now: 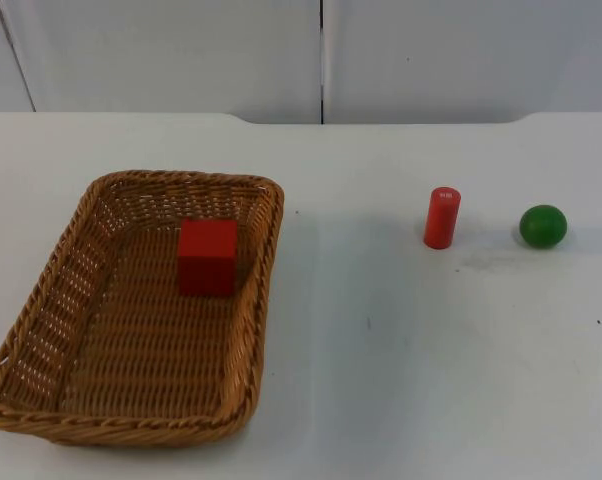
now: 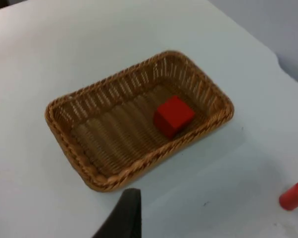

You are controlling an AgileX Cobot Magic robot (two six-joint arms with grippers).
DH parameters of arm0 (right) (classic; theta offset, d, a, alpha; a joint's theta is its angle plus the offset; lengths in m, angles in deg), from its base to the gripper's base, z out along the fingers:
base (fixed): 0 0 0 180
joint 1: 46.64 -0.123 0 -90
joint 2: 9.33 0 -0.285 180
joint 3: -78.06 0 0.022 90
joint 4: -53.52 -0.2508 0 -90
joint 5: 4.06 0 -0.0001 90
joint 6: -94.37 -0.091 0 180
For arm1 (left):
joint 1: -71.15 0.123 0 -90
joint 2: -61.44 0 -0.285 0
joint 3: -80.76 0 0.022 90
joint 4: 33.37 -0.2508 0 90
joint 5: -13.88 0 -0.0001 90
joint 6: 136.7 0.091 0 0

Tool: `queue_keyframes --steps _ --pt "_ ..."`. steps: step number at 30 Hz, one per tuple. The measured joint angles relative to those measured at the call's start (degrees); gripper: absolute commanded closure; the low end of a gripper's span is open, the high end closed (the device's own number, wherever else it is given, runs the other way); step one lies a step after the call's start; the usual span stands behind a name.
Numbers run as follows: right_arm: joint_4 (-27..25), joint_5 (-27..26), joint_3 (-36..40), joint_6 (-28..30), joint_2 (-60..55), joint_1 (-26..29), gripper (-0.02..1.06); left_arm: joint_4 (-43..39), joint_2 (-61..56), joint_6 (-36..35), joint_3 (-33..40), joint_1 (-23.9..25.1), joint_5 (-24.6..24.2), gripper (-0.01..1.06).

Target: Pick up the basket with the left hand and place the object to the left of the red cylinder into the basket with the right hand.

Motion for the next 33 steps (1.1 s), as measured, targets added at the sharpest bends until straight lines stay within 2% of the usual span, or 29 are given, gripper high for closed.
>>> queue_keyframes --steps 9,13,18,25,33 --pt "-0.10 -4.74 8.69 -2.39 0.00 0.00 0.10 -0.21 -7.07 -0.13 0.49 -2.91 -0.99 0.22" --pt "-0.10 -7.26 11.16 -3.64 0.00 0.00 0.10 -0.21 -11.14 -0.13 3.96 -3.02 -0.16 0.22" --pt "-0.10 -9.56 12.75 -3.87 0.00 0.00 0.10 -1.04 -19.94 -0.13 13.78 -3.02 1.51 0.22" --pt "-0.22 -10.37 14.84 -4.17 0.00 0.00 0.10 -1.28 -28.19 -0.13 18.72 -3.02 1.73 0.22" --pt "-0.22 -12.73 19.47 -4.28 0.00 0.00 0.10 -3.15 -37.75 -2.04 19.37 -3.02 -3.20 0.22"
